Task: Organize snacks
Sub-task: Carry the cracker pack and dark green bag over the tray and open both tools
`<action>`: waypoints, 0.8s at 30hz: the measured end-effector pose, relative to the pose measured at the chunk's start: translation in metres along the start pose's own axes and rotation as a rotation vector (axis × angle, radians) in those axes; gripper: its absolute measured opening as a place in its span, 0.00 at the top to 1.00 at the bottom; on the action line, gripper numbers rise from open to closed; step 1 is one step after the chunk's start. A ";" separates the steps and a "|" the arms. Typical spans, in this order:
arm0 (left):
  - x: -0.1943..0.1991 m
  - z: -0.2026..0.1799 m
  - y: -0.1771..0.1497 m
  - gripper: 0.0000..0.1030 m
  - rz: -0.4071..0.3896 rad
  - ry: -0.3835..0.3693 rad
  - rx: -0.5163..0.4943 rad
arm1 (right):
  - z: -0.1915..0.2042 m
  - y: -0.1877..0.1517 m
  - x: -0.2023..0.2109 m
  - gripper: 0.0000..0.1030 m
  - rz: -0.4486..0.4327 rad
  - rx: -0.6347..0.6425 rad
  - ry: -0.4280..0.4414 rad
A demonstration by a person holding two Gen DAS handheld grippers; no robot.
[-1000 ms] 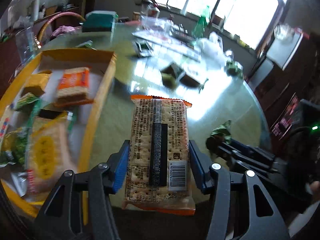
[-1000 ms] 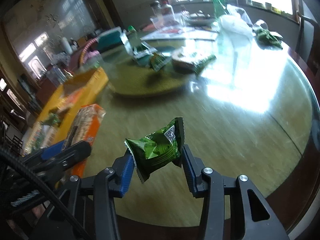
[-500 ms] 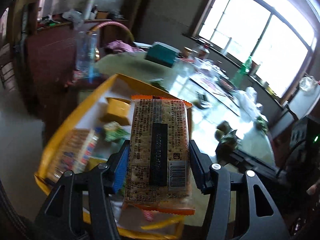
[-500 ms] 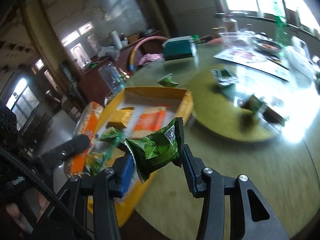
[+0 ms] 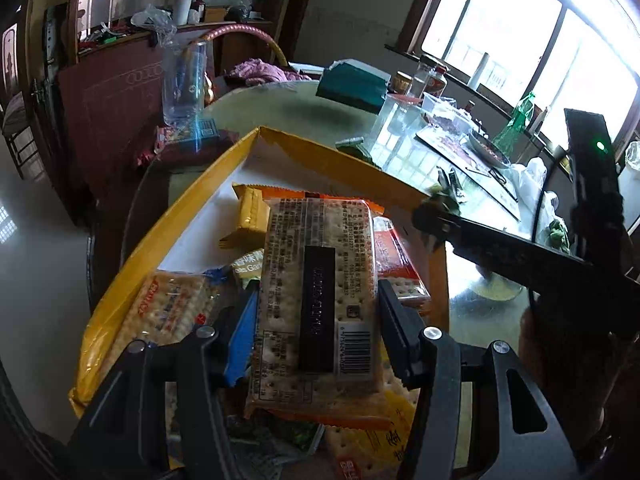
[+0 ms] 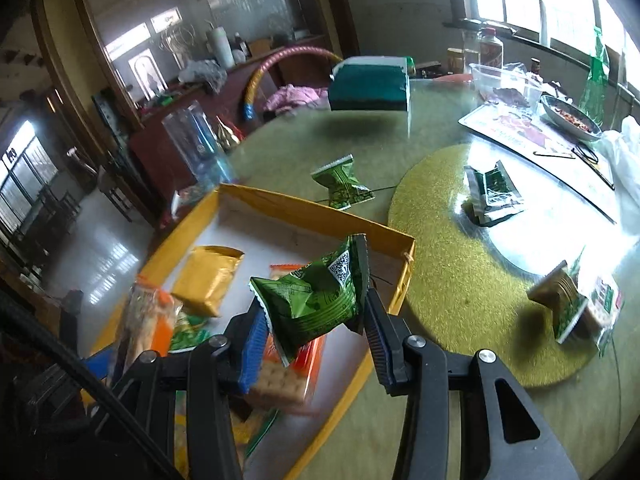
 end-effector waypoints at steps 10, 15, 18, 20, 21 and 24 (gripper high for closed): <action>-0.010 0.005 0.001 0.44 0.013 0.054 -0.002 | -0.003 -0.002 -0.016 0.56 0.028 -0.013 -0.019; -0.015 0.008 0.002 0.42 0.040 0.082 0.009 | -0.003 -0.002 -0.020 0.52 0.039 -0.022 -0.025; -0.010 0.008 0.002 0.30 0.020 0.085 0.012 | -0.003 -0.001 -0.015 0.49 0.030 -0.026 -0.016; -0.004 0.006 0.002 0.24 0.000 0.073 0.018 | -0.004 -0.001 -0.006 0.45 0.005 -0.032 0.013; 0.000 0.005 0.001 0.24 -0.010 0.067 0.019 | -0.005 -0.001 -0.001 0.42 -0.007 -0.037 0.017; 0.010 0.000 0.000 0.23 -0.035 0.069 0.016 | -0.010 -0.003 0.020 0.39 -0.052 -0.059 0.016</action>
Point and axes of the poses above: each gripper's, at about its wrist camera, not at the fingertips, and x roughly against the way its jaws point, z to its left, y to its top, the point moved 3 cm from there along -x, roughly the way its jaws point, and after that the axes turned 4 degrees about z, right-handed, at the moved point
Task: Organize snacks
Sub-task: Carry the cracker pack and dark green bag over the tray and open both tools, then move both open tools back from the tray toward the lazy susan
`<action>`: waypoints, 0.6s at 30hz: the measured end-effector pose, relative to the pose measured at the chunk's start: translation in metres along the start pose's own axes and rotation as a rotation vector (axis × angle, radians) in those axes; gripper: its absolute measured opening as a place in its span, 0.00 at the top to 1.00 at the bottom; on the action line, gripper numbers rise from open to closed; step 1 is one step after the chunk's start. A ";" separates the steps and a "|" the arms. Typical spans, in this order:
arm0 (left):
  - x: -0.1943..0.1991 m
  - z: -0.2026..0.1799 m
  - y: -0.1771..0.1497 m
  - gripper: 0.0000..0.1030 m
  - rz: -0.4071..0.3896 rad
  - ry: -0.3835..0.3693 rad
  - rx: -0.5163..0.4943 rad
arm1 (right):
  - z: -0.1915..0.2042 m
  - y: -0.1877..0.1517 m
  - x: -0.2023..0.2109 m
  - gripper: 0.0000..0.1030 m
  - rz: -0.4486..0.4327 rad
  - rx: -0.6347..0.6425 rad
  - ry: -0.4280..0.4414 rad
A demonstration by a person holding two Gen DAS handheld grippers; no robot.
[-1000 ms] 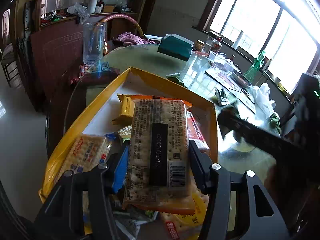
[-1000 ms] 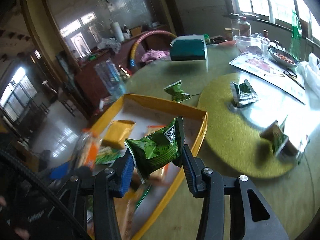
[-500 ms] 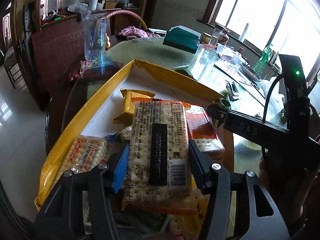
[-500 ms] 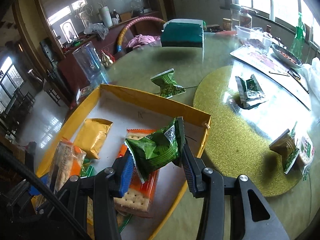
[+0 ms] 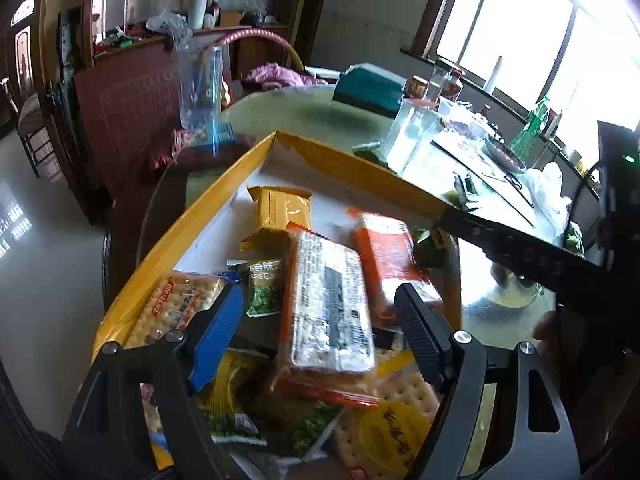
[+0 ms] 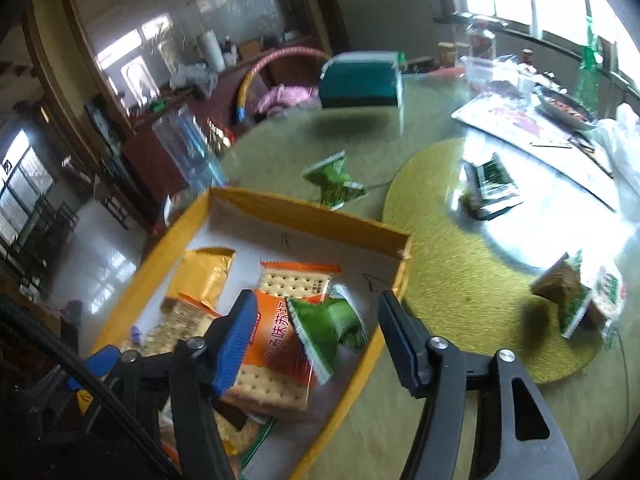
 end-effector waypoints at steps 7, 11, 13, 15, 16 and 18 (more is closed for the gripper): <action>0.038 -0.028 -0.017 0.16 -0.096 -0.069 -0.027 | -0.019 -0.033 0.069 0.27 -0.119 -0.054 0.051; 0.046 -0.057 -0.030 0.16 -0.078 -0.115 -0.084 | -0.047 -0.071 0.090 0.27 -0.138 -0.109 0.021; 0.048 -0.077 -0.037 0.16 -0.064 -0.142 -0.135 | -0.061 -0.085 0.095 0.27 -0.141 -0.135 0.007; 0.048 -0.091 -0.041 0.16 -0.039 -0.171 -0.162 | -0.078 -0.099 0.100 0.27 -0.135 -0.146 -0.016; 0.046 -0.099 -0.044 0.16 -0.014 -0.192 -0.174 | -0.084 -0.104 0.103 0.27 -0.134 -0.149 -0.025; 0.045 -0.111 -0.049 0.16 0.008 -0.208 -0.189 | -0.098 -0.113 0.108 0.27 -0.124 -0.163 -0.034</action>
Point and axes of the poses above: each gripper's, at about its wrist camera, not at the fingertips, and x roughly against the way its jaws point, z to its left, y to its top, the point moved 3 cm from there along -x, roughly the way its jaws point, and after that the axes turned 4 degrees about z, right-handed, at the moved point
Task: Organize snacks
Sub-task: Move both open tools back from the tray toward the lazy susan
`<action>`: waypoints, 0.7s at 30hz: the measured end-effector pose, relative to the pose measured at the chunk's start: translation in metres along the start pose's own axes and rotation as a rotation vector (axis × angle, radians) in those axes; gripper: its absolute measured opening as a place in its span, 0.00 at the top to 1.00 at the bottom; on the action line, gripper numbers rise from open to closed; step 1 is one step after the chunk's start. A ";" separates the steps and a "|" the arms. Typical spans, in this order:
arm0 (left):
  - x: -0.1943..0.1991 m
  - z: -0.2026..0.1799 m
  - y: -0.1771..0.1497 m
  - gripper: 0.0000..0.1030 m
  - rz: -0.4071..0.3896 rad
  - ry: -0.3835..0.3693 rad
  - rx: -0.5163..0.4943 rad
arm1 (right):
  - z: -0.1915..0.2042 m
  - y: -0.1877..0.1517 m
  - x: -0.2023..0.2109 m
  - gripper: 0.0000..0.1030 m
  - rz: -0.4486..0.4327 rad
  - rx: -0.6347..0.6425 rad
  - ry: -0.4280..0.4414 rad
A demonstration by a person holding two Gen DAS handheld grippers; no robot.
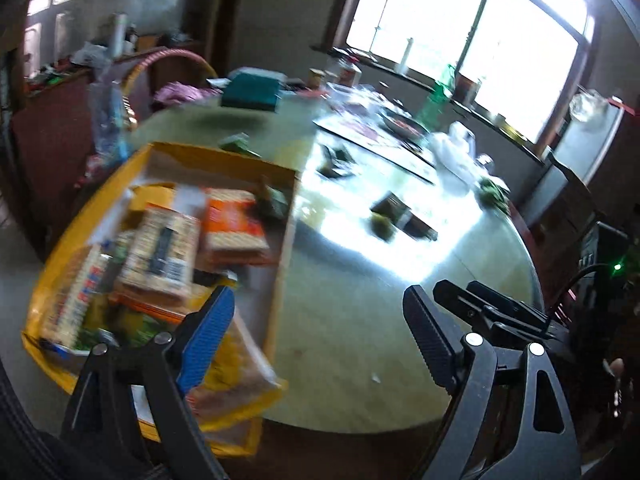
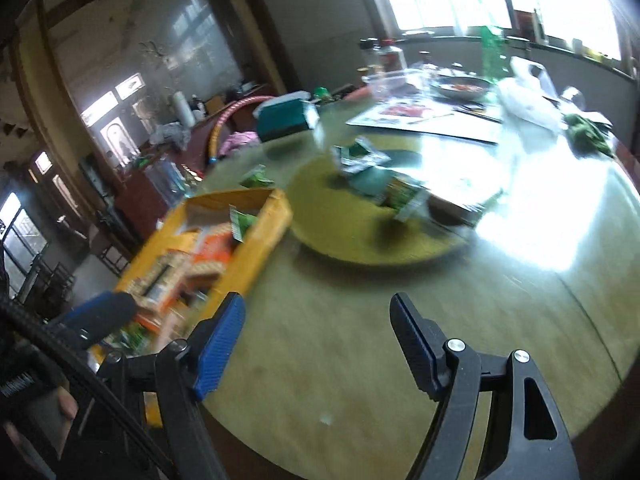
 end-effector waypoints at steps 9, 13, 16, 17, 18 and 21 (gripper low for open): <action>-0.014 -0.032 -0.006 0.16 0.044 -0.003 -0.024 | -0.041 -0.007 0.019 0.27 0.003 -0.037 -0.012; -0.017 -0.037 -0.007 0.16 0.050 -0.002 -0.030 | -0.053 -0.001 0.018 0.27 0.010 -0.036 -0.029; -0.021 -0.040 -0.008 0.16 0.058 -0.003 -0.032 | -0.062 0.004 0.011 0.27 0.026 -0.033 -0.036; -0.022 -0.040 -0.008 0.16 0.059 -0.003 -0.031 | -0.065 0.004 0.009 0.27 0.036 -0.031 -0.029; -0.024 -0.041 -0.008 0.16 0.060 -0.004 -0.029 | -0.067 0.006 0.005 0.27 0.046 -0.027 -0.028; -0.029 -0.042 -0.007 0.16 0.063 -0.004 -0.024 | -0.073 0.011 -0.005 0.27 0.073 -0.013 -0.043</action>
Point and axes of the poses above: each gripper's, at about its wrist camera, not at the fingertips, and x roughly against the way its jaws point, z to its left, y to its top, the point moved 3 cm from there along -x, roughly the way its jaws point, and after that the axes turned 4 degrees about z, right-handed, at the moved point
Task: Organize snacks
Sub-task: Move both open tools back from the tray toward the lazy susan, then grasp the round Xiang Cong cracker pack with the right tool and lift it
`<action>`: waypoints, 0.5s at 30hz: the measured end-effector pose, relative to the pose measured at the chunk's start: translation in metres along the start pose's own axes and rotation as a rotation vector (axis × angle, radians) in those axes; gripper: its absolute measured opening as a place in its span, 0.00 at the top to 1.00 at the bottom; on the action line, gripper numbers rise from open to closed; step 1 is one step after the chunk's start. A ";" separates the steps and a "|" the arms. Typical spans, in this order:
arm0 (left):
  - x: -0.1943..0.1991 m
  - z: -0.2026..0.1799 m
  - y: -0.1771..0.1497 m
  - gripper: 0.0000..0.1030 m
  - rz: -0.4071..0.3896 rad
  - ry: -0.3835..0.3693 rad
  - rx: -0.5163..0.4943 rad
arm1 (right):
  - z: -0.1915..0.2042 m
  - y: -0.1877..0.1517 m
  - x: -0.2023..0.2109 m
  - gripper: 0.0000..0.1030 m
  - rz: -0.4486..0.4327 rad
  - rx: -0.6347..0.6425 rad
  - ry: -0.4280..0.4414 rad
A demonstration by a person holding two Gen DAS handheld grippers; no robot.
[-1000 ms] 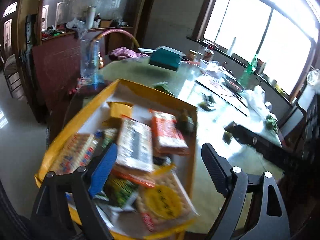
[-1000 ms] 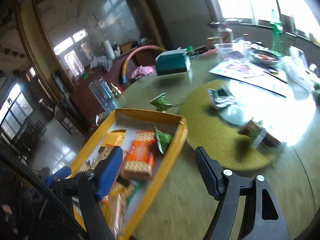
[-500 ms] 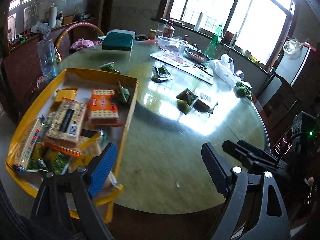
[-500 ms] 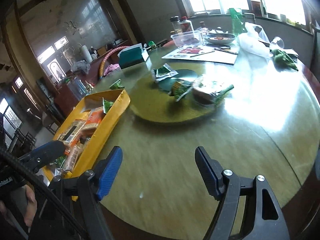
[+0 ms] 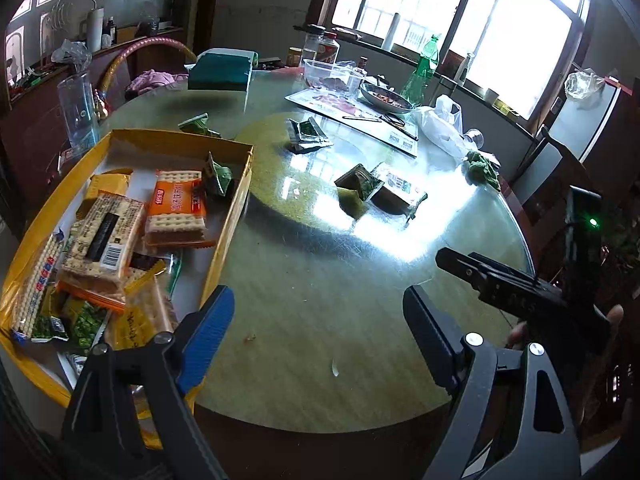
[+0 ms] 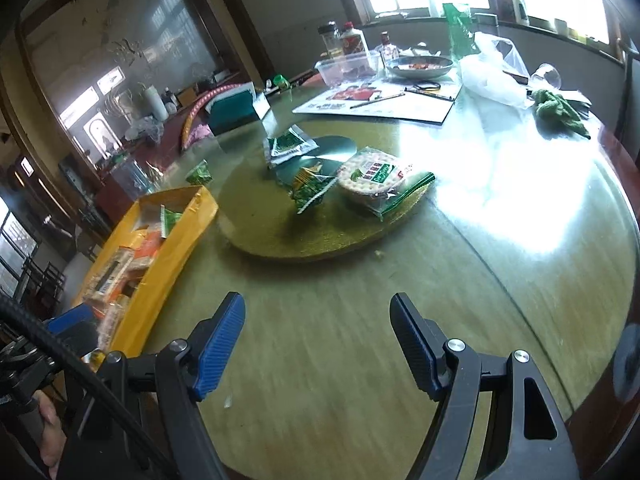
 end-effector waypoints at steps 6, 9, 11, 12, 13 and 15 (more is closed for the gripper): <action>-0.010 0.002 0.004 0.16 0.016 -0.002 0.019 | -0.015 0.021 -0.014 0.27 0.035 0.011 -0.025; -0.013 0.004 0.006 0.16 0.019 -0.008 0.033 | -0.026 0.036 -0.026 0.27 0.050 0.009 -0.033; -0.014 0.005 0.007 0.16 0.019 -0.013 0.039 | -0.032 0.046 -0.037 0.27 0.070 0.016 -0.040; -0.014 0.006 0.007 0.16 0.020 -0.017 0.041 | -0.035 0.052 -0.043 0.27 0.080 0.022 -0.044; -0.015 0.006 0.008 0.16 0.021 -0.021 0.042 | -0.038 0.057 -0.048 0.27 0.086 0.030 -0.047; -0.015 0.007 0.008 0.16 0.021 -0.023 0.041 | -0.044 0.070 -0.058 0.27 0.095 0.042 -0.061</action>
Point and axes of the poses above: each gripper's, at about its wrist camera, not at the fingertips, and x roughly against the way its jaws point, z to its left, y to its top, the point moved 3 cm from there along -x, roughly the way its jaws point, and after that the axes turned 4 degrees about z, right-handed, at the moved point
